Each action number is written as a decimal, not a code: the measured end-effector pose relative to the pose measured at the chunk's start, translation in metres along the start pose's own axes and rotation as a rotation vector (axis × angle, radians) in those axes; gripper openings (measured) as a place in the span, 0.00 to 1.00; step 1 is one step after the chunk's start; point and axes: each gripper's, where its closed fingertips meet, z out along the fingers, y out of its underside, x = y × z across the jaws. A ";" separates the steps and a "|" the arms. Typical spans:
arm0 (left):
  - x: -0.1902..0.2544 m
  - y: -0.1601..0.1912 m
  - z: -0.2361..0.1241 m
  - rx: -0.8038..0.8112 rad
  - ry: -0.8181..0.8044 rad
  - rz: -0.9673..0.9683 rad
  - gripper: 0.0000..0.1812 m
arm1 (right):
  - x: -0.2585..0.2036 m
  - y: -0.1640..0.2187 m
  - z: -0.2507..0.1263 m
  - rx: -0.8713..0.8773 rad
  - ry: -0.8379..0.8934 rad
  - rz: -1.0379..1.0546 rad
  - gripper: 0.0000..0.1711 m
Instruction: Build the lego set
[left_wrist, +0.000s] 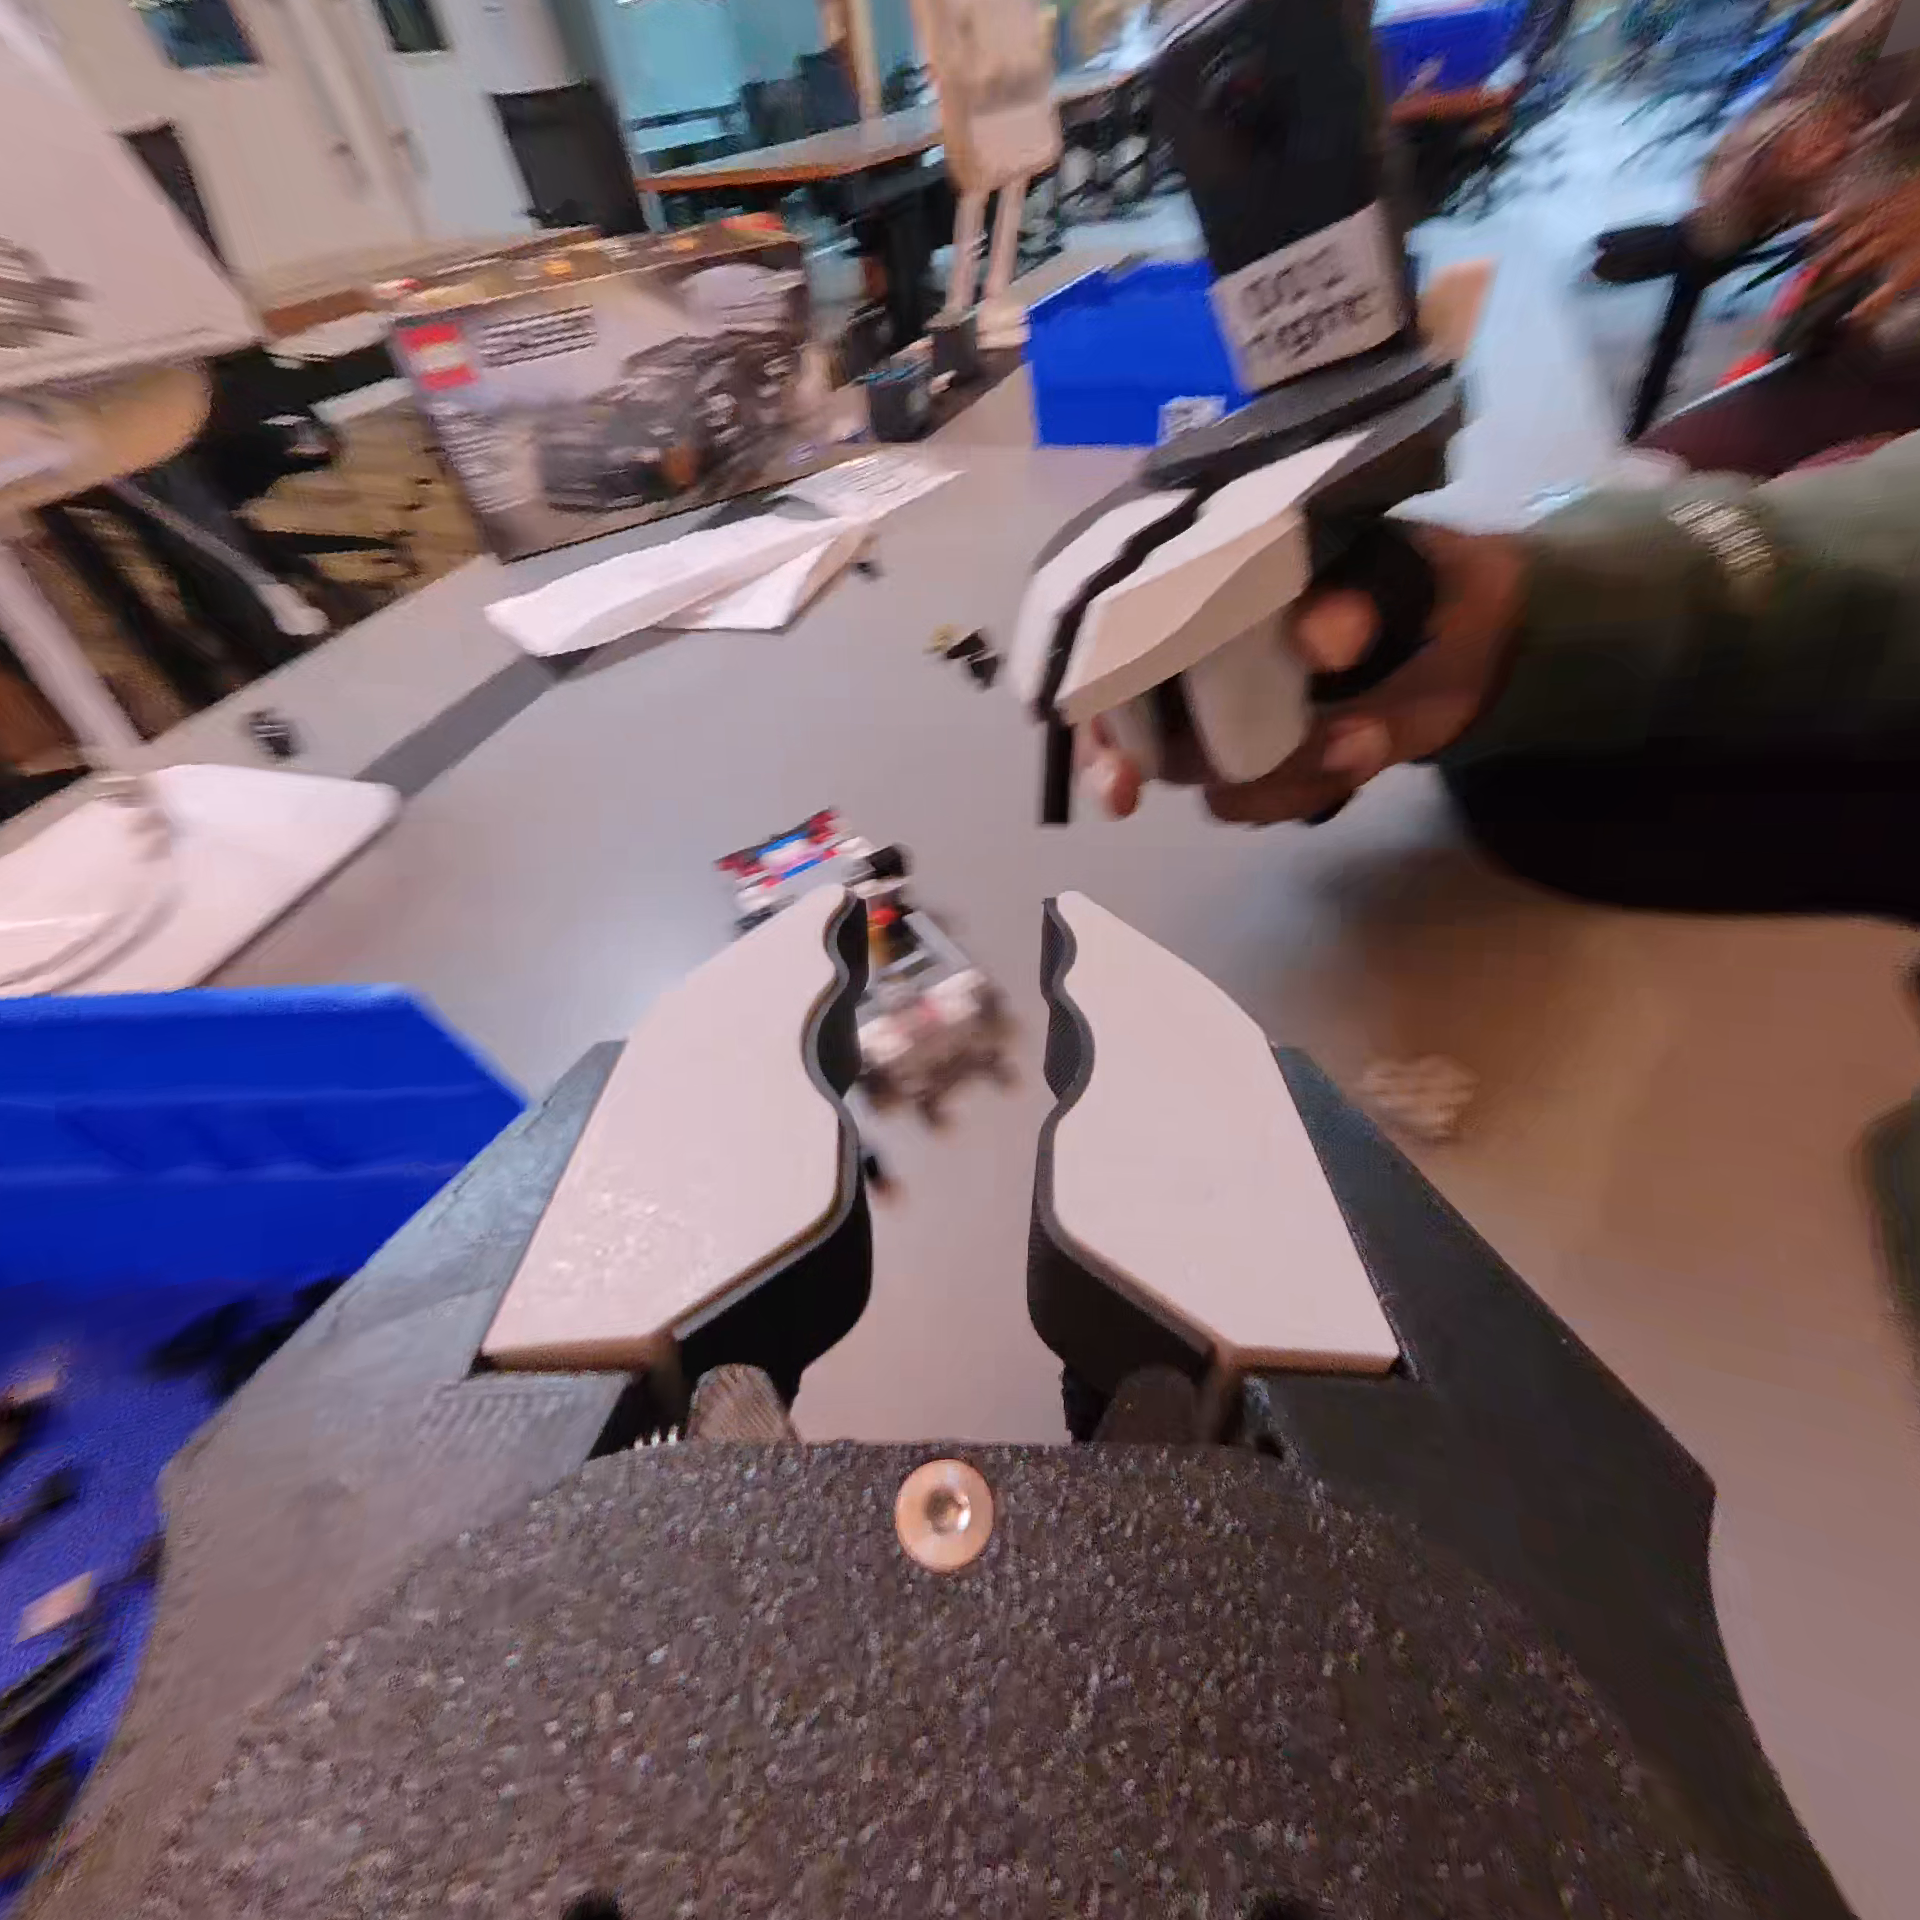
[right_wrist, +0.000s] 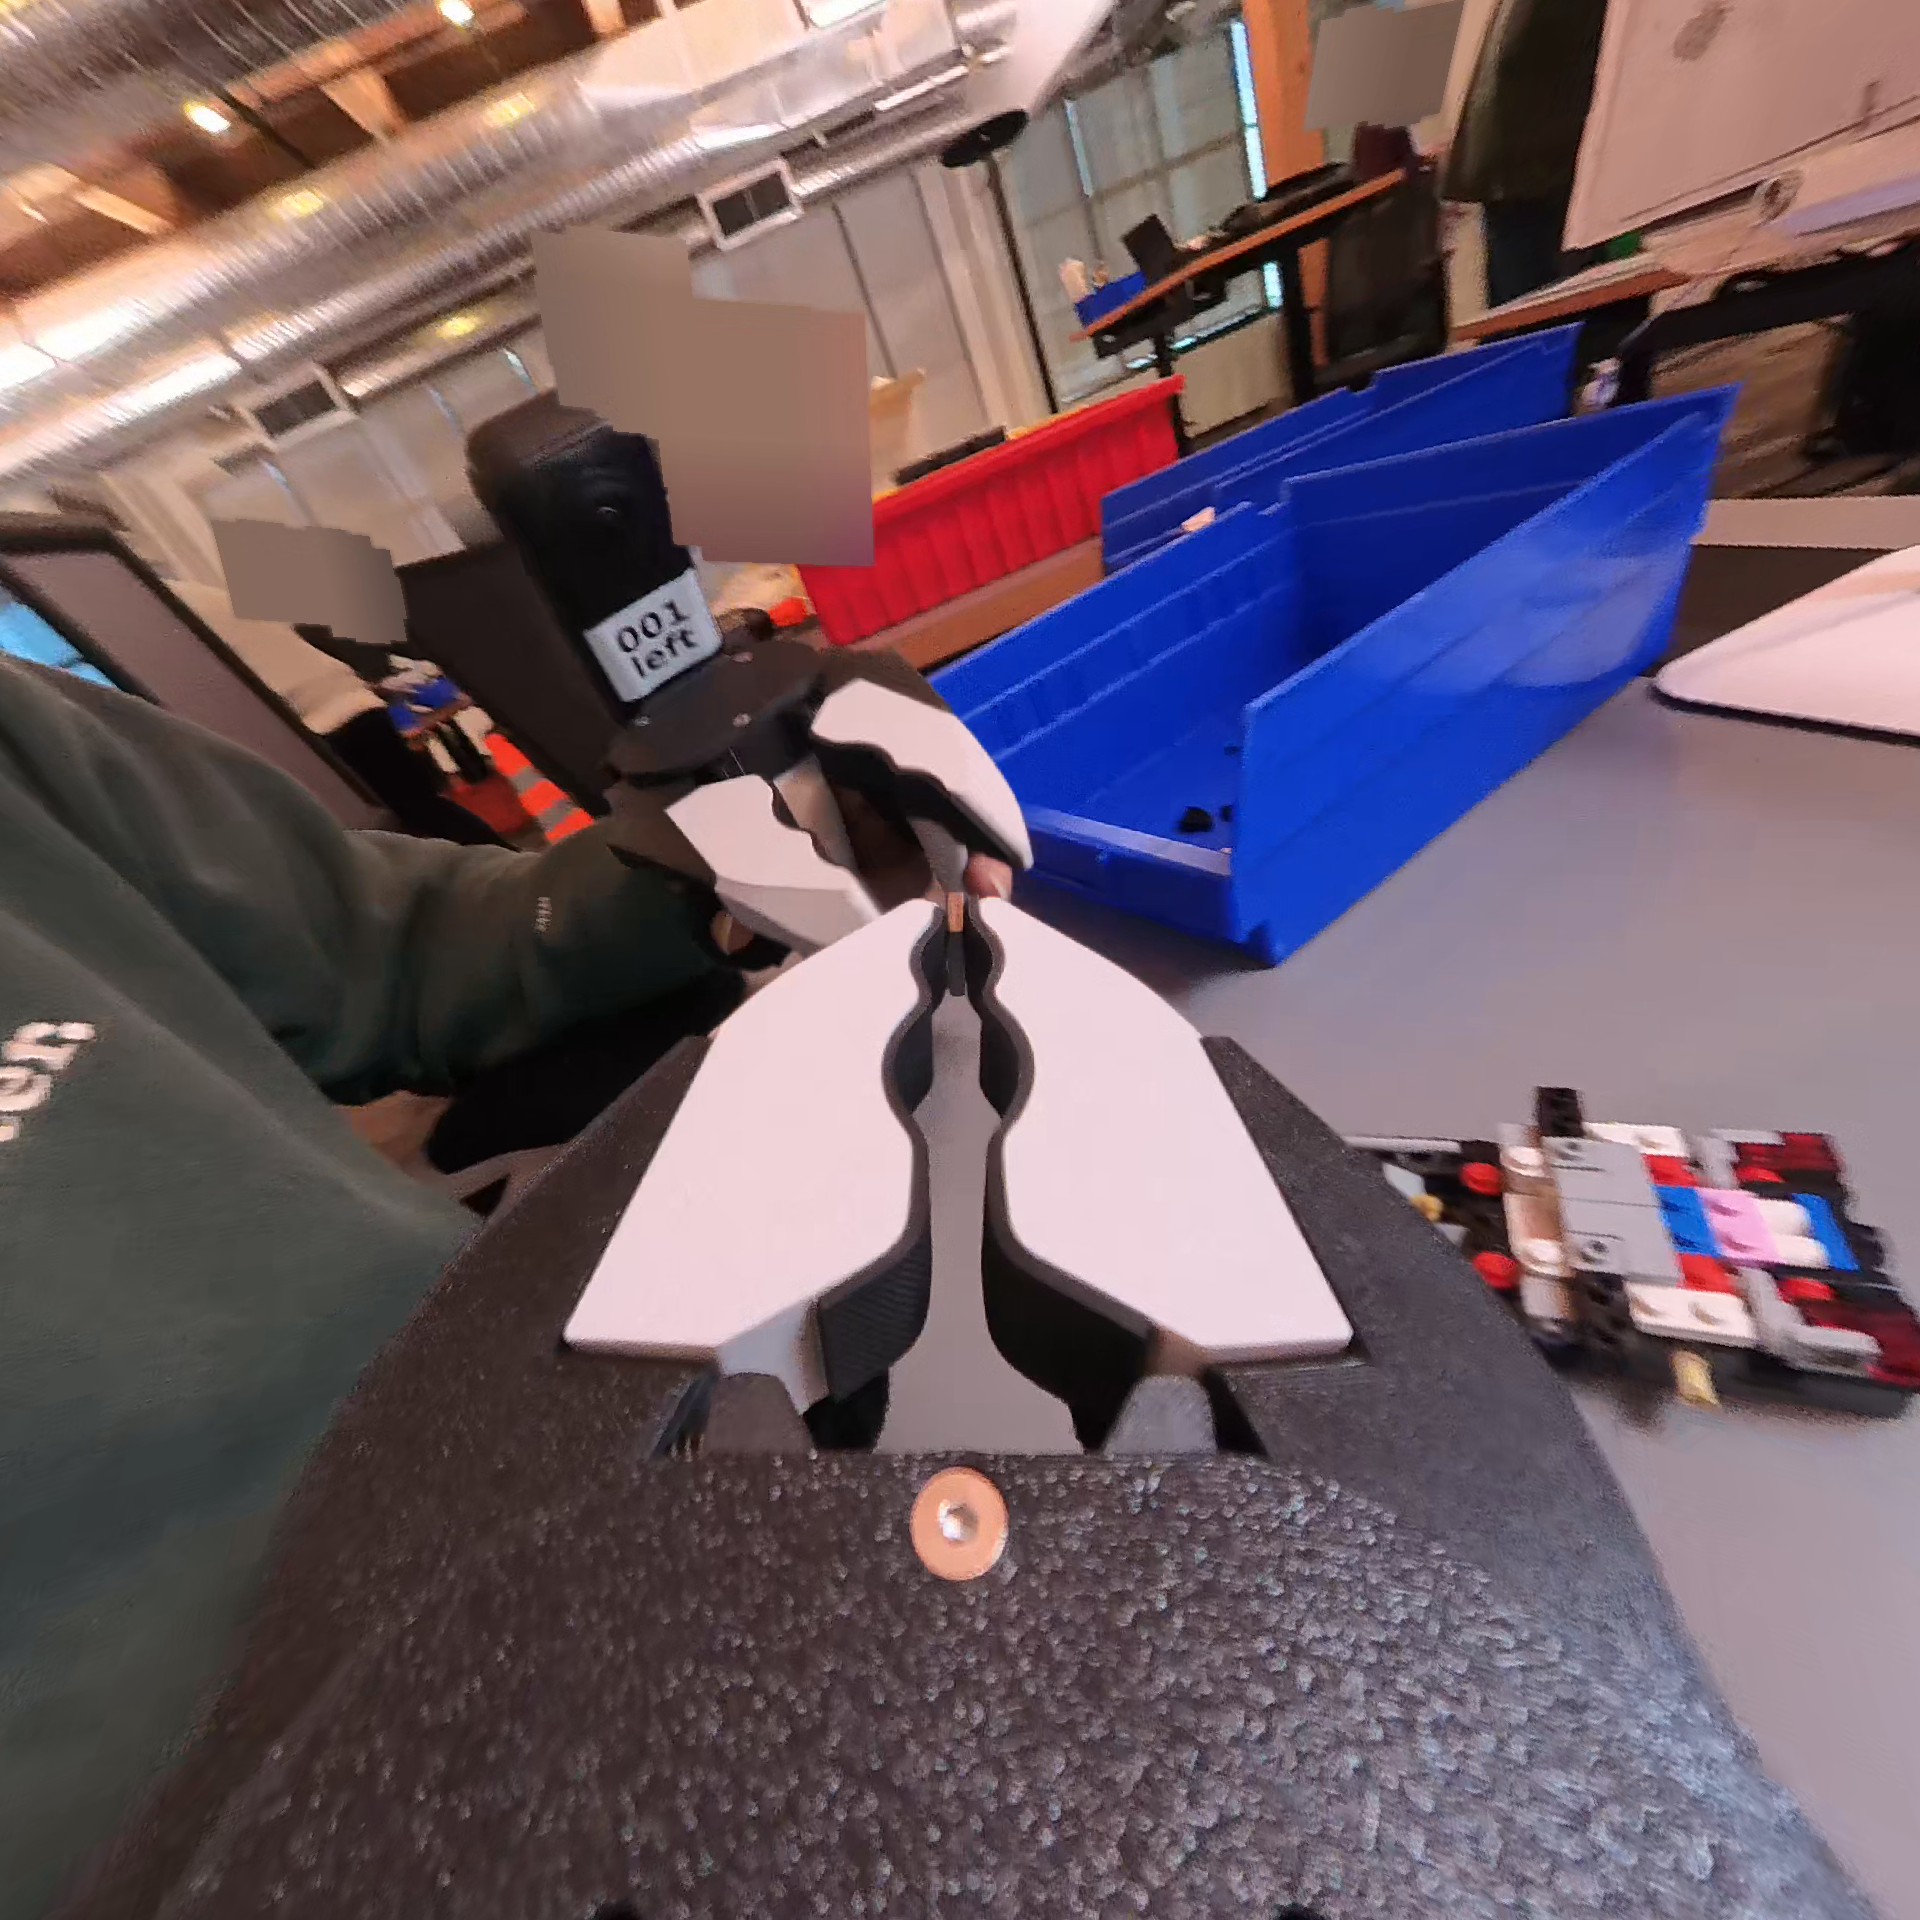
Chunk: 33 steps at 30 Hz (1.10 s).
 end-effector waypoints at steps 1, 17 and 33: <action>0.009 -0.004 0.003 0.019 0.046 -0.039 0.17 | -0.003 0.000 0.001 0.009 -0.021 0.007 0.02; -0.124 0.034 -0.060 -0.336 -0.623 0.055 0.02 | -0.028 0.115 -0.043 -0.878 -0.211 -0.305 0.22; -0.049 0.012 -0.024 -0.141 -0.179 0.074 0.16 | -0.035 0.134 -0.033 -0.921 -0.219 -0.397 0.13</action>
